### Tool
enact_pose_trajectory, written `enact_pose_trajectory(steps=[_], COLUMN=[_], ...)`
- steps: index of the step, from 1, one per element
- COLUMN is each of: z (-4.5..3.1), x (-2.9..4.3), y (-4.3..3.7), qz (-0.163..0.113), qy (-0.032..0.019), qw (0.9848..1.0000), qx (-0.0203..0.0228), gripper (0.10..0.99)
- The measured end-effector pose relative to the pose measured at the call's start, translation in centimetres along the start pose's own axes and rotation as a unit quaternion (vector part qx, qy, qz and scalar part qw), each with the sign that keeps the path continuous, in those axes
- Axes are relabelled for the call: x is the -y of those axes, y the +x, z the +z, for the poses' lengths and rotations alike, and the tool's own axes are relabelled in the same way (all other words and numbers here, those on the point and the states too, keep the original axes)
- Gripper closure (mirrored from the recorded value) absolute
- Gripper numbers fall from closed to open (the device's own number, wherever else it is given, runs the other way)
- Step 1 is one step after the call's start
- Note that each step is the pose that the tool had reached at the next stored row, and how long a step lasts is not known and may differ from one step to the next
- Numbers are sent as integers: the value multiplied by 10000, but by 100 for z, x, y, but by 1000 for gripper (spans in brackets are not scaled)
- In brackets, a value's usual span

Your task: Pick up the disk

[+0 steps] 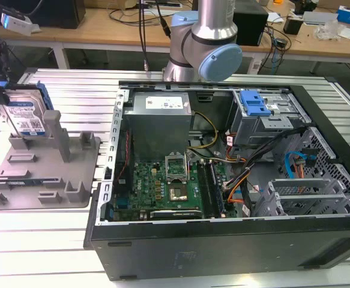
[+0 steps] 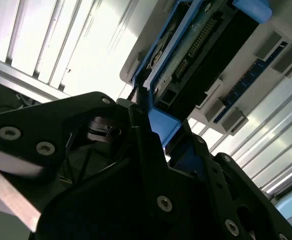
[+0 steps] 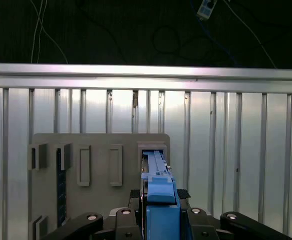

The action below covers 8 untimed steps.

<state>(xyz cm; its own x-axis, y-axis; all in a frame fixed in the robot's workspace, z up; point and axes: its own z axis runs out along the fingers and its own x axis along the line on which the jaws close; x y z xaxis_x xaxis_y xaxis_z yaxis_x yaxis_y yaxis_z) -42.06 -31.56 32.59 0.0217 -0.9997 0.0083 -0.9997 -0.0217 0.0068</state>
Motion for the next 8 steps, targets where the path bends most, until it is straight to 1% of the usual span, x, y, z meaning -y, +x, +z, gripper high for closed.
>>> enact_pose_trajectory(steps=[2, 5, 7, 8], z=[-80, -177, -260, -319], x=[-1, -2, -2, -3], y=[3, 8, 11, 12], qz=[0, 0, 0, 0], qy=[0, 0, 0, 0], qw=[10000, 10000, 10000, 10000], qx=[0, 0, 1, 2], gripper=[718, 718, 718, 718])
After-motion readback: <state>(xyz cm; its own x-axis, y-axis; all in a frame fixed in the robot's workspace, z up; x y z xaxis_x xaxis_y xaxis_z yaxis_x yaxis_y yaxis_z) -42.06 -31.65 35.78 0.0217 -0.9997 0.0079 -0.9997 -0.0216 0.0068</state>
